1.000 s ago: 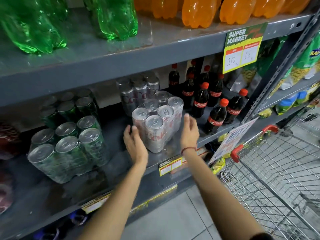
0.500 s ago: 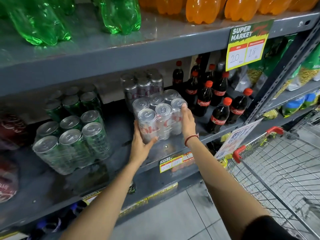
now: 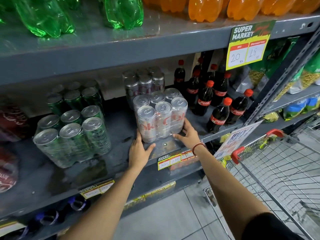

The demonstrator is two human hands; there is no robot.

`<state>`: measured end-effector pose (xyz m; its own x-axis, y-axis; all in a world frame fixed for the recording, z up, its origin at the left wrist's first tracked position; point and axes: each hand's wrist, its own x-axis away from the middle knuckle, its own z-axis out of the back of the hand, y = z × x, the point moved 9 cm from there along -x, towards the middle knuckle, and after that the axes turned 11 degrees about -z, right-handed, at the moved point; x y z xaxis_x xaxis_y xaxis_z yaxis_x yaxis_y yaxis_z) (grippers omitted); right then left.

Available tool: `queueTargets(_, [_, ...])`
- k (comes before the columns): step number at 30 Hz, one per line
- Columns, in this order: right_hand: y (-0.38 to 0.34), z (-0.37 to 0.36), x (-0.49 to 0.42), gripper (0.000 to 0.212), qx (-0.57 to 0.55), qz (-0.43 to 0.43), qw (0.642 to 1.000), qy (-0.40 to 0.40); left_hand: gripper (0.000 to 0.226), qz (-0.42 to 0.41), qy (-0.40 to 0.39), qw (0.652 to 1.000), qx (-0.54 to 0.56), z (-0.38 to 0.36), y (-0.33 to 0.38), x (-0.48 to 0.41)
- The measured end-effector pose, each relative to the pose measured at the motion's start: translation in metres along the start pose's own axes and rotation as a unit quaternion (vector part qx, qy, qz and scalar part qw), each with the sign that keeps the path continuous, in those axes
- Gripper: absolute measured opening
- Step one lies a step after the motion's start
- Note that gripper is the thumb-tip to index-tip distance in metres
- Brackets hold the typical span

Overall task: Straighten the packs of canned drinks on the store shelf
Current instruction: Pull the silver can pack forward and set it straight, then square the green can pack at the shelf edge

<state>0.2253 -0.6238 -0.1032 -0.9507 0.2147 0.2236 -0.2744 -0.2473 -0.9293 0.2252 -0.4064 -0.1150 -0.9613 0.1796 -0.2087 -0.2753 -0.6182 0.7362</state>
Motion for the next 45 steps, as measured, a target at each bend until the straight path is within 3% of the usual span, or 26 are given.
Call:
queueTargets(6, [0.018, 0.006, 0.015, 0.083, -0.001, -0.007, 0.999, 0.04, 0.086, 0.0, 0.005, 1.0, -0.024, 0.002, -0.002, 0.019])
queueTargets(16, [0.018, 0.015, 0.045, 0.082, -0.003, 0.024, 0.998, 0.052, 0.081, 0.0, 0.08, 0.996, -0.035, 0.001, 0.01, 0.053])
queueTargets(28, [0.016, 0.015, 0.053, 0.078, 0.009, 0.011, 0.997, 0.076, 0.077, 0.006, 0.081, 0.995, -0.055, 0.008, 0.019, 0.057])
queueTargets(30, [0.015, 0.013, 0.06, 0.072, 0.019, 0.006, 0.994, 0.106, 0.076, 0.003, 0.077, 0.997, -0.021, 0.01, 0.021, 0.056])
queueTargets(33, [0.017, 0.008, 0.082, 0.057, -0.005, 0.007, 0.976, 0.218, 0.068, -0.008, 0.076, 0.994, 0.072, 0.02, 0.019, 0.056])
queueTargets(35, [0.026, -0.005, 0.099, 0.049, -0.082, -0.019, 0.957, 0.278, 0.058, -0.009, 0.106, 0.987, 0.118, 0.039, 0.01, 0.061])
queueTargets(38, [0.02, -0.044, 0.124, 0.027, -0.133, -0.017, 0.943, 0.303, 0.043, 0.015, 0.195, 0.967, 0.16, 0.087, -0.014, 0.075])
queueTargets(41, [-0.019, -0.099, 0.143, 0.014, -0.123, 0.081, 0.956, 0.255, 0.035, 0.059, 0.316, 0.931, 0.17, 0.143, -0.047, 0.095])
queueTargets(45, [-0.061, -0.17, 0.133, 0.032, -0.138, 0.096, 0.977, 0.128, 0.049, 0.113, 0.399, 0.902, 0.123, 0.2, -0.092, 0.113])
